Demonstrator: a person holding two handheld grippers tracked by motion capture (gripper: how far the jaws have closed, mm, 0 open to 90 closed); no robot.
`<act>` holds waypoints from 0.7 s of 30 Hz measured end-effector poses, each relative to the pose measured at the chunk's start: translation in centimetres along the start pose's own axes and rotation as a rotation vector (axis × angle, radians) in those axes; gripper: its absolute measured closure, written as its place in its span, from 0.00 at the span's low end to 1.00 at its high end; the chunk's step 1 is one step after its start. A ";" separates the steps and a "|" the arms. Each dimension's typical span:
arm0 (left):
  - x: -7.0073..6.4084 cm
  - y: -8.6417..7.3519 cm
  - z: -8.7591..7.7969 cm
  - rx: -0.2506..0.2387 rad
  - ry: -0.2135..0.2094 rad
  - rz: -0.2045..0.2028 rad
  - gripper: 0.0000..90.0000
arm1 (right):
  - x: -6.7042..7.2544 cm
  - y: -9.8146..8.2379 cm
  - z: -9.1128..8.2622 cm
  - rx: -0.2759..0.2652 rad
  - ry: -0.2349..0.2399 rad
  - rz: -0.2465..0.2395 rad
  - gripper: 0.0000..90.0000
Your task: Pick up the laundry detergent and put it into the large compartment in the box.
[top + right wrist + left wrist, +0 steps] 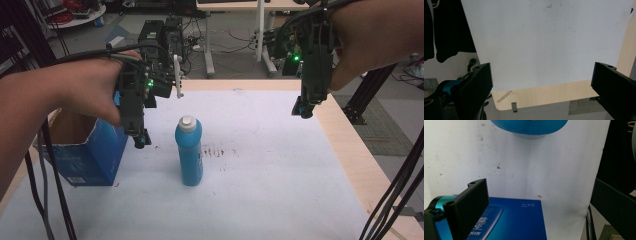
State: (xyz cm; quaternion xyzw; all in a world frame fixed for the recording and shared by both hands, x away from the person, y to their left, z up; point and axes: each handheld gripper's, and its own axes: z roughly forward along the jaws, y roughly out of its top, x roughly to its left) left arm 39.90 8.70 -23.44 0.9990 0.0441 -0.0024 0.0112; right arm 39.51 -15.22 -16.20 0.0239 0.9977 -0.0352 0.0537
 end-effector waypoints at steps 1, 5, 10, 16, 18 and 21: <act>0.0 0.0 0.0 0.000 0.000 0.000 0.02 | 0.0 0.0 0.0 0.000 0.000 0.000 0.03; -0.2 0.1 -0.1 -0.002 -0.009 -0.007 0.02 | 0.0 -0.4 0.0 0.007 -0.002 0.006 0.03; -0.5 0.3 -0.3 0.009 -0.019 -0.046 0.02 | 0.2 -0.5 0.1 0.016 -0.002 0.002 0.03; -1.1 0.4 -0.6 0.022 -0.027 -0.134 0.02 | 0.6 -0.5 0.0 0.017 -0.021 -0.009 0.03; -1.4 0.5 -0.8 0.029 -0.036 -0.166 0.02 | 0.7 -0.6 -0.2 0.010 -0.026 -0.014 0.03; -2.0 0.6 -1.0 0.033 -0.040 -0.195 0.02 | 1.0 -0.8 -0.3 0.013 -0.031 -0.021 0.03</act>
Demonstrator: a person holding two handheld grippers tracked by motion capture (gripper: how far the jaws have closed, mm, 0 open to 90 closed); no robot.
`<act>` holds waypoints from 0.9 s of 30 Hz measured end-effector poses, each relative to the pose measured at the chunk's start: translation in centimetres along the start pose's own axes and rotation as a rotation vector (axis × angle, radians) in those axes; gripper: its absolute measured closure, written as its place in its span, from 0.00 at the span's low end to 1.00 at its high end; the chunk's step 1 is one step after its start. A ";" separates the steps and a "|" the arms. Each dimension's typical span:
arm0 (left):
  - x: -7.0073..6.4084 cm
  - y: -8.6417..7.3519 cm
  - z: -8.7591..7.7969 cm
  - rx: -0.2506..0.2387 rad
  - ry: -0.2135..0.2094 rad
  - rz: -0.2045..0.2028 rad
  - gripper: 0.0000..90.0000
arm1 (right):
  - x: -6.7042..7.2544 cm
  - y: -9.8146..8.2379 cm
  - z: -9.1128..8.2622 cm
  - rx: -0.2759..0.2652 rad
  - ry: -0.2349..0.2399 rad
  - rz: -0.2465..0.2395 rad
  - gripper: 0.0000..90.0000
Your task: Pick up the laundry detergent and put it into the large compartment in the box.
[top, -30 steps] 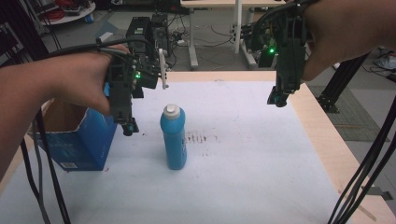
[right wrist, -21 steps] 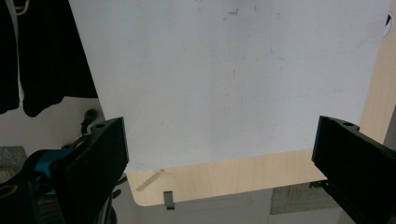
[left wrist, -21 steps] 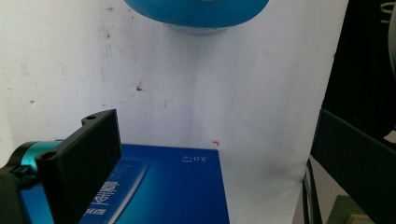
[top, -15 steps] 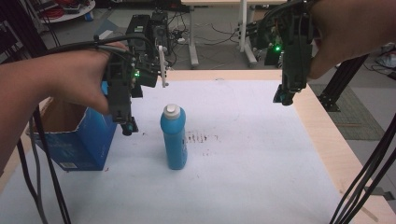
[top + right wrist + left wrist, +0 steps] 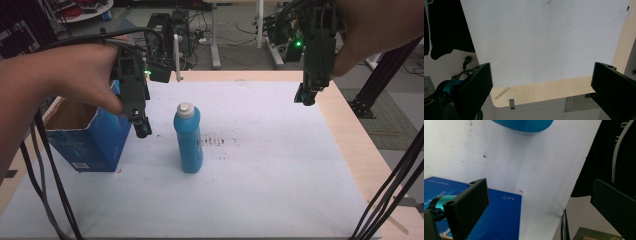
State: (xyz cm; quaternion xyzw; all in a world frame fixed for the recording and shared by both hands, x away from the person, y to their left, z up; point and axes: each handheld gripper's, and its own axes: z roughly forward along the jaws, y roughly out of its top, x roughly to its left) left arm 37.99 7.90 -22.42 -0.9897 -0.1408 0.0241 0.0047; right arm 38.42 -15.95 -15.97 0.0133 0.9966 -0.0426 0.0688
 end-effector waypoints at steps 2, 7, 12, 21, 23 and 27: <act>-0.2 0.0 -0.1 -0.002 0.004 -0.013 0.02 | 0.1 0.0 0.0 -0.001 -0.002 -0.001 0.03; -1.0 0.2 -0.5 -0.033 -0.004 -0.140 0.02 | 0.6 -0.1 -0.3 -0.012 0.002 -0.023 0.03; -1.6 0.4 -0.8 -0.066 0.034 -0.262 0.03 | 1.1 0.1 -0.4 -0.011 -0.005 -0.038 0.03; -2.5 1.4 -1.3 -0.067 0.020 -0.380 0.04 | 1.8 0.5 -0.8 -0.004 -0.012 -0.038 0.03; -2.4 1.6 -1.4 -0.092 0.010 -0.429 0.04 | 1.8 0.5 -0.9 0.000 -0.011 -0.037 0.03; -2.4 2.0 -1.4 -0.116 -0.029 -0.492 0.04 | 1.9 0.5 -0.9 0.002 -0.006 -0.038 0.03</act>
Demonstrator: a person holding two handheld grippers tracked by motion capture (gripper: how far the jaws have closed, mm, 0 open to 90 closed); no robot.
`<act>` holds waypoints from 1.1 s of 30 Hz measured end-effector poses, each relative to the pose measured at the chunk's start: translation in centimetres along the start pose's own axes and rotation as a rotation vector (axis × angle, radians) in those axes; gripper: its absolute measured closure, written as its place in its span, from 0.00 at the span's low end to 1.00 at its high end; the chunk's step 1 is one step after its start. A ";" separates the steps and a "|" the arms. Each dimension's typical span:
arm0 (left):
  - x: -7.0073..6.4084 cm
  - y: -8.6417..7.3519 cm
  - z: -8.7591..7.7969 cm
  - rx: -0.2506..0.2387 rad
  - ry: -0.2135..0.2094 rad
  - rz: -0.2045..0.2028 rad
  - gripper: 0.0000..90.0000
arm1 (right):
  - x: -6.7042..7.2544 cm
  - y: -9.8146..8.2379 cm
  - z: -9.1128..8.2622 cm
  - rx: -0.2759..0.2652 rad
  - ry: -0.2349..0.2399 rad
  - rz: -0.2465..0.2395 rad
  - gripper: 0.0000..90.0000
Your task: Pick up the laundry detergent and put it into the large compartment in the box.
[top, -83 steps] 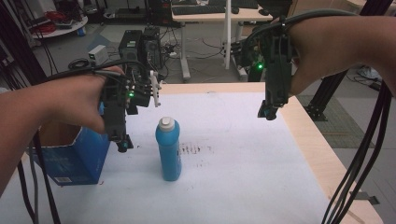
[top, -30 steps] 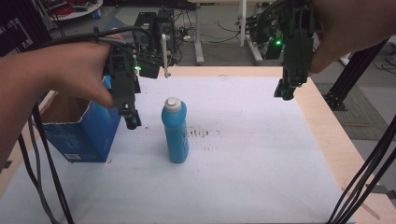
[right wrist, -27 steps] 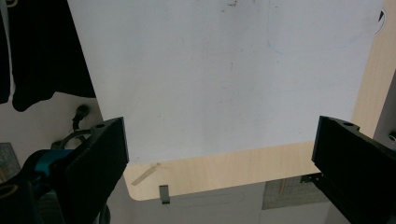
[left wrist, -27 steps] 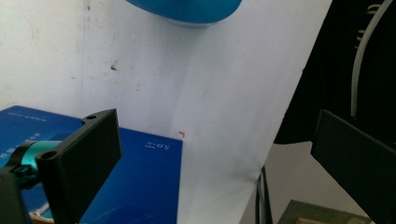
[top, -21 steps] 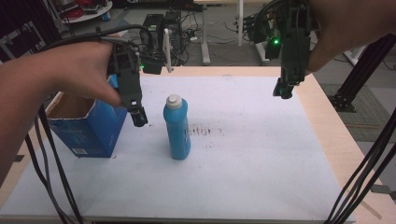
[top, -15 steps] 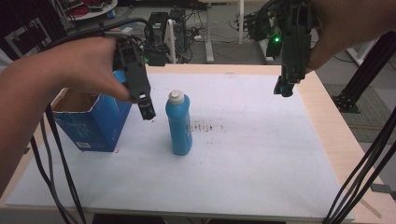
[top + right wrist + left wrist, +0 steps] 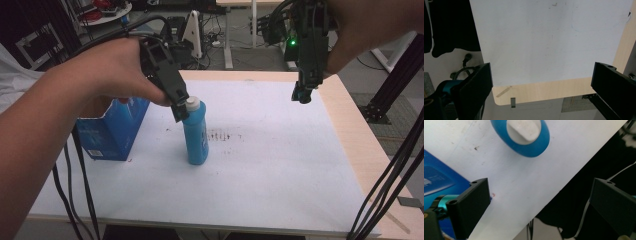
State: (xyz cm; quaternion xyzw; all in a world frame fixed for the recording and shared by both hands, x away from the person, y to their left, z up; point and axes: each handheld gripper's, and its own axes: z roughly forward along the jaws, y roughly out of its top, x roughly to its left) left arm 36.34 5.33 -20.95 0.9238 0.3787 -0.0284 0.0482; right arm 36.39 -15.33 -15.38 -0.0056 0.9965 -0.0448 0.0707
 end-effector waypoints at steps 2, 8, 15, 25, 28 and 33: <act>-0.2 0.2 0.2 0.016 -0.012 -0.037 0.04 | 0.2 0.0 0.0 0.005 -0.001 -0.003 0.03; -0.4 0.9 0.4 -0.010 -0.032 -0.143 0.04 | 0.6 -0.3 -0.3 -0.005 -0.002 -0.006 0.03; -0.3 1.9 0.9 -0.015 -0.037 -0.241 0.04 | 1.1 -0.4 -0.7 -0.001 -0.011 -0.014 0.03; -0.1 3.4 1.8 -0.014 0.033 -0.385 0.04 | 1.3 -0.4 -0.8 -0.004 -0.016 -0.004 0.03; -0.2 3.8 2.0 -0.014 0.026 -0.409 0.04 | 1.4 -0.3 -0.7 0.007 -0.018 -0.007 0.03; 0.0 4.2 2.2 -0.019 0.011 -0.504 0.04 | 1.4 0.0 -0.7 0.006 -0.015 -0.004 0.03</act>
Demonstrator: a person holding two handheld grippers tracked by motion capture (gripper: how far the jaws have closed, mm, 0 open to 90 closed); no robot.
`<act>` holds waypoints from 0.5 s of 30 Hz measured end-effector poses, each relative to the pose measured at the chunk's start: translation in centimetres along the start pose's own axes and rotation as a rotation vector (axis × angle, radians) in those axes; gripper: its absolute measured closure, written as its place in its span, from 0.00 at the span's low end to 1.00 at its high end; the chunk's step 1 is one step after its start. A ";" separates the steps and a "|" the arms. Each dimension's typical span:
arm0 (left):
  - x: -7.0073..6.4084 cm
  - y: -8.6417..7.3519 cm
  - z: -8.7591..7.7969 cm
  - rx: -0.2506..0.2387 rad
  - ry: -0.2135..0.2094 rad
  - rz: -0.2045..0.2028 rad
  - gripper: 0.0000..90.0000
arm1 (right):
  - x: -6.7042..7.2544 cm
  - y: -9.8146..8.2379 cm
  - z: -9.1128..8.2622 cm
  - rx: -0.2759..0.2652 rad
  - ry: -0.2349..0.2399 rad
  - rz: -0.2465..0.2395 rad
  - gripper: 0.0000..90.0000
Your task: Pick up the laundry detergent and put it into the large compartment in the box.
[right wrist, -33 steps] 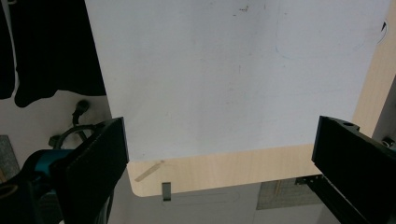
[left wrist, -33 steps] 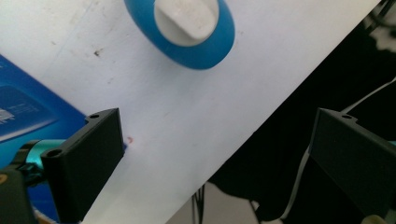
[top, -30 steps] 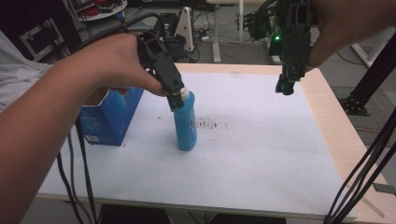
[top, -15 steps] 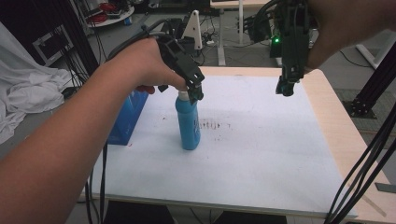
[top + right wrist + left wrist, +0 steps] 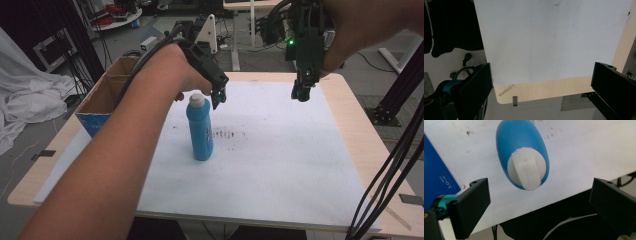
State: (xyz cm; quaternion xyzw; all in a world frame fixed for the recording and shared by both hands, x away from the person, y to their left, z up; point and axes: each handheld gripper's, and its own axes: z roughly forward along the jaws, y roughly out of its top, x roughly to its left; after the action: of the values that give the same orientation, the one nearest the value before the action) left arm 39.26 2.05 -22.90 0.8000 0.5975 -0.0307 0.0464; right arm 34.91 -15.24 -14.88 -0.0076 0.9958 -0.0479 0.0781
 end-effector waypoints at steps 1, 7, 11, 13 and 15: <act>-0.1 0.1 0.0 -0.004 0.001 -0.011 0.04 | 0.0 0.1 0.1 0.002 0.001 -0.003 0.03; -0.3 0.4 0.8 -0.011 0.040 -0.040 0.04 | 0.3 0.7 0.0 0.002 0.001 -0.019 0.03; 0.2 0.5 1.6 -0.004 0.006 -0.065 0.04 | 0.3 0.7 0.0 -0.002 0.001 -0.016 0.03; 0.1 0.6 2.1 0.001 -0.016 -0.063 0.04 | 0.1 0.6 0.0 0.002 0.005 -0.018 0.03; 0.1 0.8 2.4 -0.016 -0.025 -0.068 0.04 | 0.1 0.6 0.1 0.001 0.001 -0.011 0.03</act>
State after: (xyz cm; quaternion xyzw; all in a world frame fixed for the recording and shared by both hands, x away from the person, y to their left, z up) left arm 40.07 1.71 -25.25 0.7783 0.6239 -0.0374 0.0590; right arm 34.81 -14.68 -15.05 -0.0131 0.9957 -0.0486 0.0774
